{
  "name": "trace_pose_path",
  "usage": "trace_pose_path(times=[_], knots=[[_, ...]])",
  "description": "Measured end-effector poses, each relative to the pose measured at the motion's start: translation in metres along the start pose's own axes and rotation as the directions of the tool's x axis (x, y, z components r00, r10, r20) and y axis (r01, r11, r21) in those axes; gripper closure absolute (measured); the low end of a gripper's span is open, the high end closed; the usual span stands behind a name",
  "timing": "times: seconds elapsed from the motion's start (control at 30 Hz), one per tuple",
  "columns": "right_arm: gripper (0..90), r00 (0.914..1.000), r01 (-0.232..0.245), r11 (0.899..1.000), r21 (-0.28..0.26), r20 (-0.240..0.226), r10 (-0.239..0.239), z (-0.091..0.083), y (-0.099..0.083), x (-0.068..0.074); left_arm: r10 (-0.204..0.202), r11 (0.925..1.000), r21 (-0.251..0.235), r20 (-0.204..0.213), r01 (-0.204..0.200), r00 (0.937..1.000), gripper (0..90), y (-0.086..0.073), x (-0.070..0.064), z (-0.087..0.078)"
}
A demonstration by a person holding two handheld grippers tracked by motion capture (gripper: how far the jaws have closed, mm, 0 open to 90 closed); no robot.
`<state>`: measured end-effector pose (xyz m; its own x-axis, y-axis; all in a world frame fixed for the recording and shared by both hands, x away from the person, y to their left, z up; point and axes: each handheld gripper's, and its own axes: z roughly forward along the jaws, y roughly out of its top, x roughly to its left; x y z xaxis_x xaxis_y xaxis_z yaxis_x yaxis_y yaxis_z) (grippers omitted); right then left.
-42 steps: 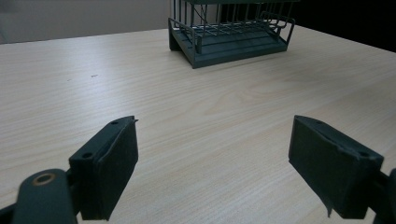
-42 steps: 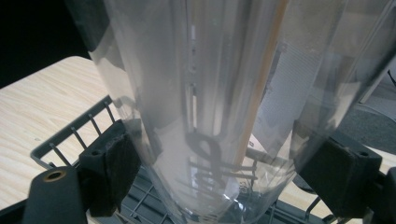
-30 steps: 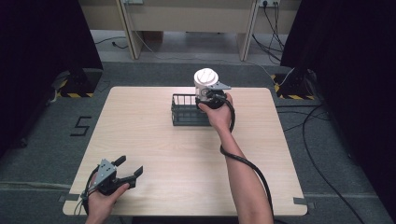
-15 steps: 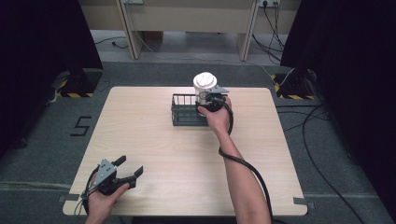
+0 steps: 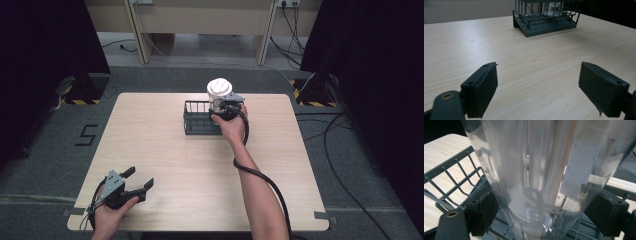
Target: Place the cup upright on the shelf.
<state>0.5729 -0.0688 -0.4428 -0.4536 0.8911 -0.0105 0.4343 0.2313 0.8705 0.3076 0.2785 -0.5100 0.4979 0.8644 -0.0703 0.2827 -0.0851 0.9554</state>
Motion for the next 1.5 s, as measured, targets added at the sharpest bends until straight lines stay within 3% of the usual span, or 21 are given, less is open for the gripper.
trace_pose_path(times=[0.53, 0.87, 1.5], knots=[[17.1, 0.9995, -0.030, 0.999, -0.040, -0.013, 0.030, -0.003, -0.010, -0.002, -0.002, 1.0000, -0.002, -0.005, 0.002, 1.0000, 15.0, 0.000, 0.001, 0.000], [16.7, 0.9987, -0.045, 0.998, -0.054, -0.028, 0.044, -0.020, -0.014, -0.007, 0.002, 1.0000, -0.001, -0.003, -0.002, 1.0000, 15.1, 0.000, 0.000, 0.000], [21.1, 0.9988, -0.023, 0.996, -0.091, -0.045, 0.019, -0.057, -0.026, -0.015, 0.008, 1.0000, 0.005, -0.005, -0.008, 1.0000, 15.0, 0.000, -0.001, 0.001]])
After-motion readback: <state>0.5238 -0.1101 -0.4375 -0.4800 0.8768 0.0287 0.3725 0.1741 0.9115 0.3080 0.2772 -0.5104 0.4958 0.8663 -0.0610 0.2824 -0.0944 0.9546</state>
